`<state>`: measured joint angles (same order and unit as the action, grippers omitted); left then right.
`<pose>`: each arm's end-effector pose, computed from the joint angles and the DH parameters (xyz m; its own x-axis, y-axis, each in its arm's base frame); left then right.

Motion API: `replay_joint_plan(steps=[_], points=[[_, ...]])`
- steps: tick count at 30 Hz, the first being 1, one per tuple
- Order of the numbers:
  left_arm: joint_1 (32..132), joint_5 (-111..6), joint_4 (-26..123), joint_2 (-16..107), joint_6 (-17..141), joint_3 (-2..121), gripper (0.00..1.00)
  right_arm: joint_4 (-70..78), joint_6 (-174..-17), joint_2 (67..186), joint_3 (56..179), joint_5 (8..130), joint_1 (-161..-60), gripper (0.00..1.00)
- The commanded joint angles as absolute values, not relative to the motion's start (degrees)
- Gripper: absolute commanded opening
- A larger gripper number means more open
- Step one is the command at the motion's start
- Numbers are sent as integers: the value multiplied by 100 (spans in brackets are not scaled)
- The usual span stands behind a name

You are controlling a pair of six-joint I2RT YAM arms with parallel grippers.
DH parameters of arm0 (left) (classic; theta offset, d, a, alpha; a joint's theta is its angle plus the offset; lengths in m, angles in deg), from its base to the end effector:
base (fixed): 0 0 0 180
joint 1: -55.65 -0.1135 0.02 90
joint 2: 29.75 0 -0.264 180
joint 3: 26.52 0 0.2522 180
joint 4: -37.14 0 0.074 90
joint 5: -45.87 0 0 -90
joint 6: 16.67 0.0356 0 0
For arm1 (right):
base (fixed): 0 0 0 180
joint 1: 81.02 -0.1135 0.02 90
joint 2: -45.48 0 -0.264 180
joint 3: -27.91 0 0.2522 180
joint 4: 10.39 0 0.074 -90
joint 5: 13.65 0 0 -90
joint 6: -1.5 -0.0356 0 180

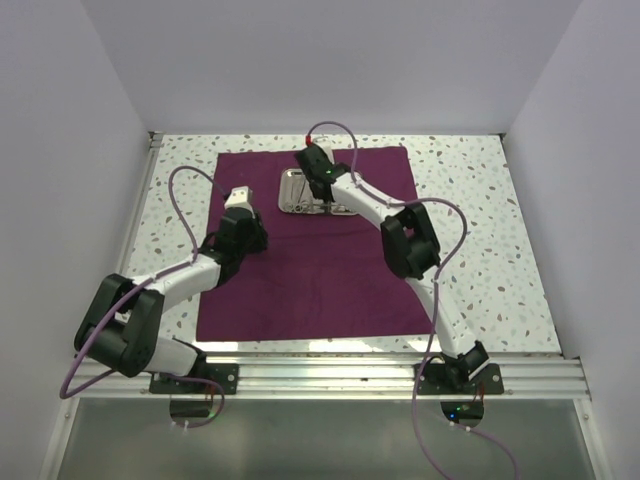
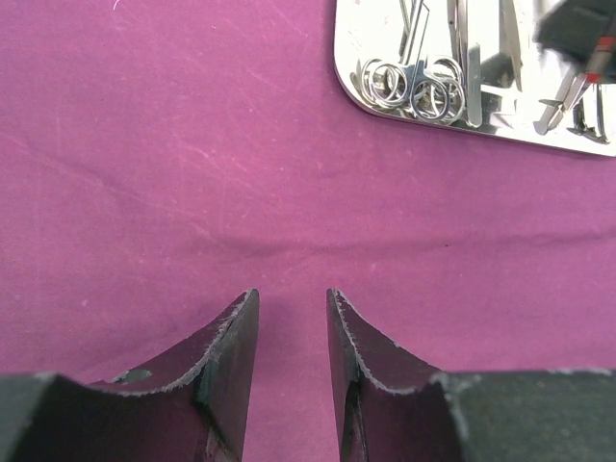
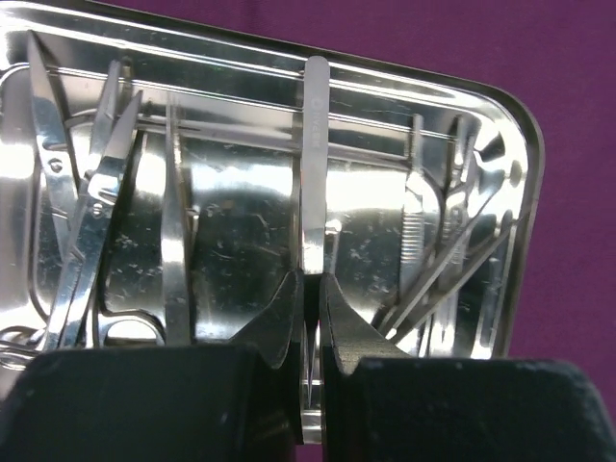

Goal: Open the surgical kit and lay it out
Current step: Pick up the medical item from the container, then place the medical item in the surgical kit.

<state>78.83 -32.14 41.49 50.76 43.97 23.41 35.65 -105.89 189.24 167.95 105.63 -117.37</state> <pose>0.2629 -0.1045 0.1833 -0.5708 -0.2773 -0.7729 -0.0589 0.9527 -0.2983 0.4553 0.3134 0.1730 -0.6652 -0.1658 -0.7280 -0.0668 0.9843 -0.1632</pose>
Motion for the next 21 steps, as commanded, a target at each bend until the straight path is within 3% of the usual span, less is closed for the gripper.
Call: replay_joint_plan(steps=[1,5,12,16,21], points=[[7886,-3235,3877,5067,4407,2557,38,3204,-10467,17900,16492,11053,-11635,0],[7886,-3253,3886,5049,4398,2565,38,3035,-10564,16951,15543,11150,-11635,0],[7886,-3516,3799,5023,4310,2513,38,2842,-11275,14833,12295,11211,-11661,0],[7894,-3657,3745,5041,4266,2495,38,3140,-11969,13998,11113,11028,-11687,0],[7894,-3701,3781,4962,4239,2469,38,3281,-12689,13127,9735,11001,-12319,0]])
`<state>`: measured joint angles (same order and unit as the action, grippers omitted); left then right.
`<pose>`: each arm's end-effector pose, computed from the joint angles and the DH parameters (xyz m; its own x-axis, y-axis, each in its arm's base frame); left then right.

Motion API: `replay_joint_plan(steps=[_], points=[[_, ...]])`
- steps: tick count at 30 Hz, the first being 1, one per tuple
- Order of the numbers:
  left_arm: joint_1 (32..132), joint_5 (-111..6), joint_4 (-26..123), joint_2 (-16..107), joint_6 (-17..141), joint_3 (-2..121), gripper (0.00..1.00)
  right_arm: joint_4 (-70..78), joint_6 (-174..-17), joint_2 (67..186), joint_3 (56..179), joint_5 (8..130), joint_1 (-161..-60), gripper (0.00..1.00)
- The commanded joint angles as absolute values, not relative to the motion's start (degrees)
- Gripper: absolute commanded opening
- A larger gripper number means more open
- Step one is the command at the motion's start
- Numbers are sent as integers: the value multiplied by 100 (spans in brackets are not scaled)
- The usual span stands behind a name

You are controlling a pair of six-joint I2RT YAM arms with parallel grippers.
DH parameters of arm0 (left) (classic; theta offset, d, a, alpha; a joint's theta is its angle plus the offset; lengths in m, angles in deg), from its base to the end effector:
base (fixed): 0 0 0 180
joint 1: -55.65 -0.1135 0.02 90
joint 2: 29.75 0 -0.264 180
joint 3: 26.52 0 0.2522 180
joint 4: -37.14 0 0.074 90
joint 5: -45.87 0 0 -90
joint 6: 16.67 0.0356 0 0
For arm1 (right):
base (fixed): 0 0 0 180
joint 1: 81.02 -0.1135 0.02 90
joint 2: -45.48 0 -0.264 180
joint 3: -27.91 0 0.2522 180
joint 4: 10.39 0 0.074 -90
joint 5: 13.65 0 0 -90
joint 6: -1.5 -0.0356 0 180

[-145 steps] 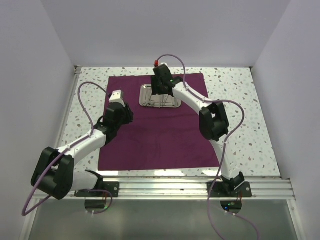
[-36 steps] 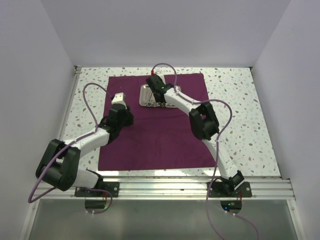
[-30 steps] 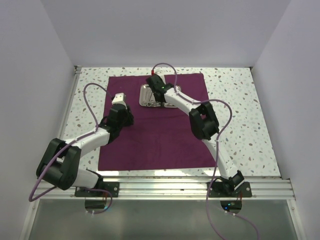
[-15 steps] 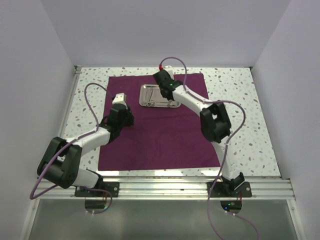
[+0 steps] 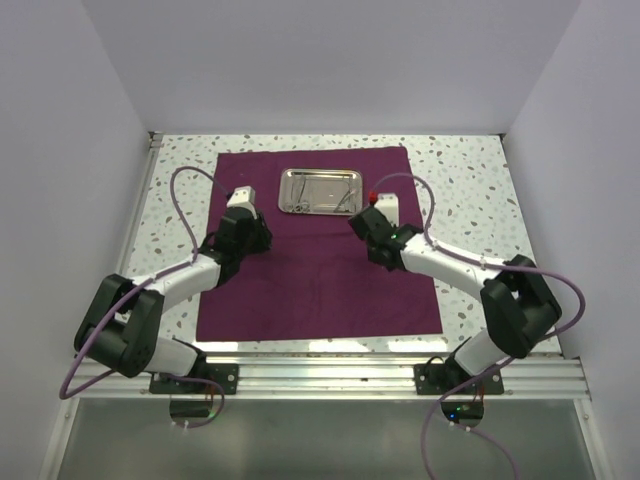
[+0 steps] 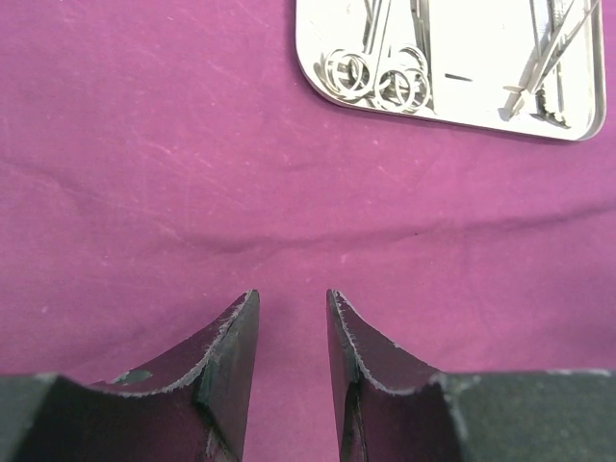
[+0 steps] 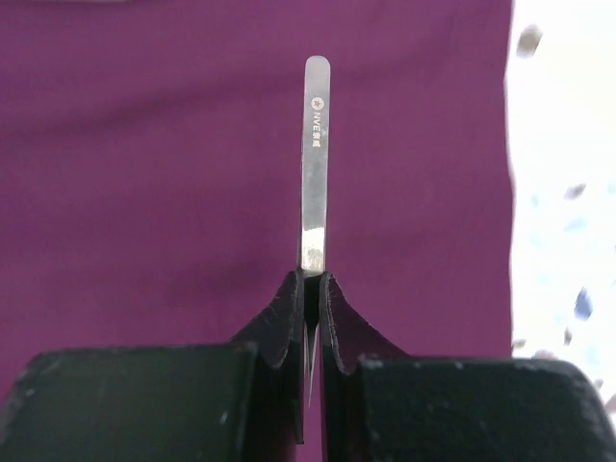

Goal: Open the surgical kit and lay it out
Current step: Place the medical item in the surgical kit.

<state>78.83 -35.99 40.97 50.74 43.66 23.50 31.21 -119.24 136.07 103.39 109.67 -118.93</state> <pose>0.2631 -0.1072 0.1844 -0.5898 -0.2805 -0.7573 -0.0113 0.9405 -0.3396 0.2670 0.1831 0.2250 -0.7077 -0.0098 -0.7065 0.1003 0.9884 -0.1141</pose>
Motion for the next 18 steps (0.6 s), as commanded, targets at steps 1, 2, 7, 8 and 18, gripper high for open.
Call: replay_joint_plan(steps=[1,2,7,8,18], points=[[7886,-3727,3789,4909,4222,2460,38,3351,-12804,13030,9557,11036,-12407,0],[7894,-3745,3798,4883,4213,2443,38,3369,-12910,12916,9381,11062,-12539,0],[7894,-3719,3816,4751,4196,2390,38,3378,-13551,12476,8370,10940,-12575,0],[7894,-3710,3825,4742,4196,2381,38,3370,-13622,12432,8195,10913,-12575,0],[7894,-3693,3816,4751,4196,2372,38,3466,-13851,12116,7912,10333,-12663,51]])
